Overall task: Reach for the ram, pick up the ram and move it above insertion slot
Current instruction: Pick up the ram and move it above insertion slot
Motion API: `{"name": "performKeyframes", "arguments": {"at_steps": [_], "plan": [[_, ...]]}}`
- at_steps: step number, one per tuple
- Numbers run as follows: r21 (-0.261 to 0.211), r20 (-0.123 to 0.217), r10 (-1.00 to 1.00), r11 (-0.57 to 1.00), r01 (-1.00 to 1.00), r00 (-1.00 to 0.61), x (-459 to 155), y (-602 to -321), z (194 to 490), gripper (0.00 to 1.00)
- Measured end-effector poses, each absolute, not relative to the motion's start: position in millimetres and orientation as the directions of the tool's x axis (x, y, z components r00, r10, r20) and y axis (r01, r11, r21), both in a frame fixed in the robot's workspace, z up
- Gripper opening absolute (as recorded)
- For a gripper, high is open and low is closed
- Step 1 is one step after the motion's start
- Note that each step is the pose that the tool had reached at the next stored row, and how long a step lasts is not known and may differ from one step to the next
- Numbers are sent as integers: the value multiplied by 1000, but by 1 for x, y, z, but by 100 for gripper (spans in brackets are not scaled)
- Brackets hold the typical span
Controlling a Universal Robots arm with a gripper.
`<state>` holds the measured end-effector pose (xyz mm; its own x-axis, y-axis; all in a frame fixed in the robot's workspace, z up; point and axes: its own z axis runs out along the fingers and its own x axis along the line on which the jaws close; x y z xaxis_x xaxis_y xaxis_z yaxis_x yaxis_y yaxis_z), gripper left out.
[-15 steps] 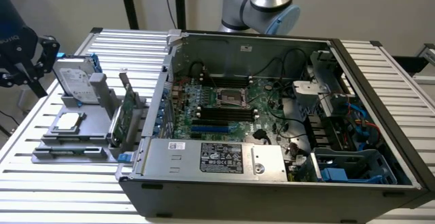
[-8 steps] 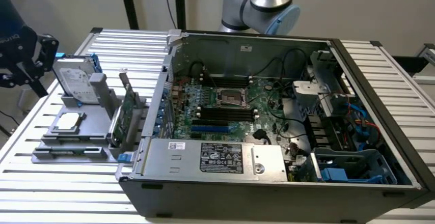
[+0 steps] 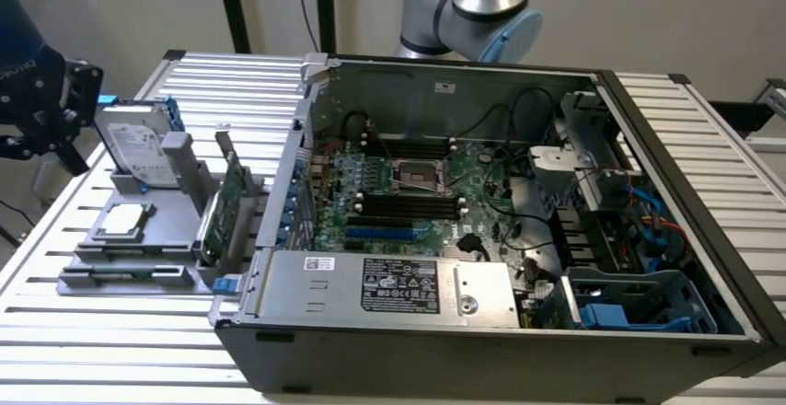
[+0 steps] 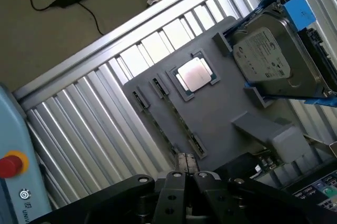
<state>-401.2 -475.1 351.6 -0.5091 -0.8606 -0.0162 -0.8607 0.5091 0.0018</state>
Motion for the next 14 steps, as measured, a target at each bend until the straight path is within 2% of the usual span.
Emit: {"name": "performKeyframes", "arguments": {"at_steps": [14], "plan": [[-9,-21,-961,277,-961,-277,-401,-475,351,11]]}}
